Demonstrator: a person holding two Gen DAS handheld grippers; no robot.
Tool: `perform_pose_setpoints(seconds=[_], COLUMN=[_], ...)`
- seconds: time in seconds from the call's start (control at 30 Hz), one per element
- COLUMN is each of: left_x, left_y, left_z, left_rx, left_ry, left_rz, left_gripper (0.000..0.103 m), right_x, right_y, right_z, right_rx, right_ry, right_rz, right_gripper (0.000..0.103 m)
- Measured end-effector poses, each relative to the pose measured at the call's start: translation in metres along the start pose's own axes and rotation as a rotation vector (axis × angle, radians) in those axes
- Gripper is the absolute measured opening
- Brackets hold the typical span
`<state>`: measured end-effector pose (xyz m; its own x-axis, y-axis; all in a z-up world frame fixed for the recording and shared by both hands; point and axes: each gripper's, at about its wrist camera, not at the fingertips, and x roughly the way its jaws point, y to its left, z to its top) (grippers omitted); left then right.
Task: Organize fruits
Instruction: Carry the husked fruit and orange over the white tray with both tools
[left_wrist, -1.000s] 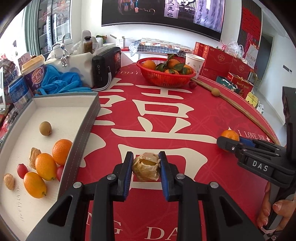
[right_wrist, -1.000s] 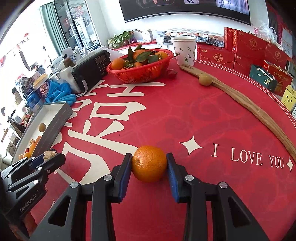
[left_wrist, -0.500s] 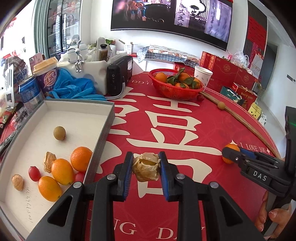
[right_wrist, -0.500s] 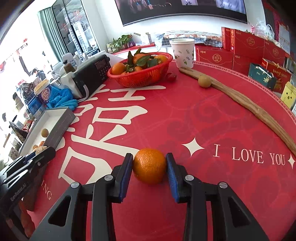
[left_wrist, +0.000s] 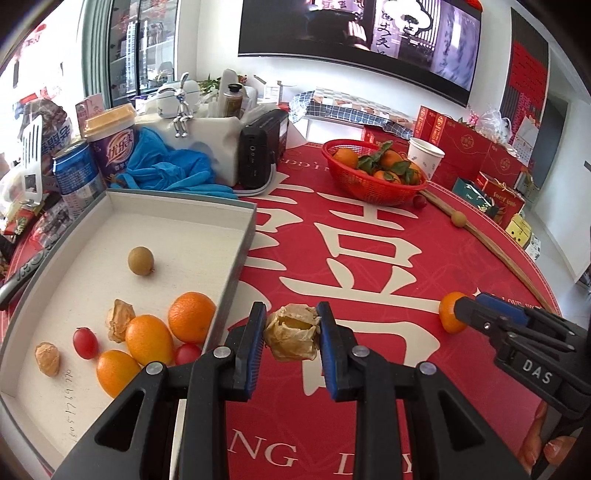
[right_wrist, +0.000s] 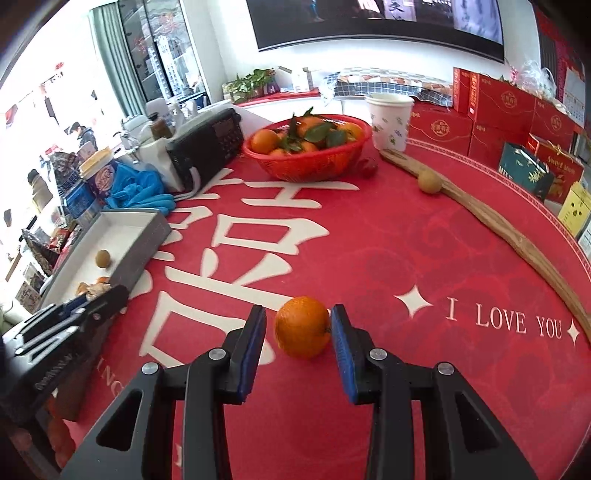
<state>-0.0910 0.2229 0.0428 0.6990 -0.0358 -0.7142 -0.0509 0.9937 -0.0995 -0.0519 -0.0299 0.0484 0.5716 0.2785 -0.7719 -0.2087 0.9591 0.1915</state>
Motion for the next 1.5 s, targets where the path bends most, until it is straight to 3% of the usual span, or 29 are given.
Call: perform_pose_setpoints(seconds=[0.4,0.43,0.47,0.5,0.53,0.6,0.7,0.73,0.83,1.03,1.13,1.27,1.5], left_x=[-0.027,-0.028,-0.028,-0.028,-0.028,-0.028,-0.028,-0.027,-0.025,-0.023,-0.021,-0.021,-0.019], left_y=[0.043,0.047,0.051,0.054,0.058,0.062,0.066,0.066,0.065,0.062,0.065,0.066,0.068], left_z=[0.016,0.017,0.017,0.018,0.018,0.018,0.019,0.019,0.018,0.017,0.016,0.016,0.015], left_rx=[-0.1,-0.114,-0.125,-0.135,-0.144,-0.156,-0.164,-0.165,-0.165,-0.153,-0.158,-0.164,-0.163], left_ry=[-0.089,-0.091,-0.091,-0.091,-0.09,-0.088,-0.084,-0.081,-0.07,-0.066,-0.059,-0.054,-0.05], left_rz=[0.018,0.018,0.02,0.021,0.022,0.026,0.026,0.024,0.015,0.016,0.021,0.02,0.032], left_gripper=[0.03,0.03,0.03,0.03,0.03,0.03,0.03,0.03,0.031,0.031,0.03,0.031,0.031], right_x=[-0.009,-0.004,0.003,0.007,0.009,0.016,0.031,0.036,0.046,0.051,0.05,0.049,0.039], right_y=[0.031,0.034,0.037,0.039,0.041,0.045,0.036,0.032,0.019,0.023,0.029,0.031,0.039], right_z=[0.014,0.013,0.011,0.01,0.007,0.005,0.005,0.004,0.001,0.008,0.007,0.004,0.012], right_rx=[-0.063,-0.087,-0.11,-0.125,-0.141,-0.168,-0.133,-0.119,-0.079,-0.106,-0.121,-0.113,-0.077], right_ry=[-0.01,0.01,0.034,0.032,0.015,-0.003,0.042,0.055,0.067,0.066,0.061,0.069,0.081], right_rz=[0.009,-0.005,-0.022,-0.035,-0.065,-0.129,-0.147,-0.148,-0.137,-0.121,-0.139,-0.143,-0.056], right_gripper=[0.038,0.049,0.076,0.085,0.086,0.086,0.086,0.085,0.07,0.068,0.039,0.039,0.039])
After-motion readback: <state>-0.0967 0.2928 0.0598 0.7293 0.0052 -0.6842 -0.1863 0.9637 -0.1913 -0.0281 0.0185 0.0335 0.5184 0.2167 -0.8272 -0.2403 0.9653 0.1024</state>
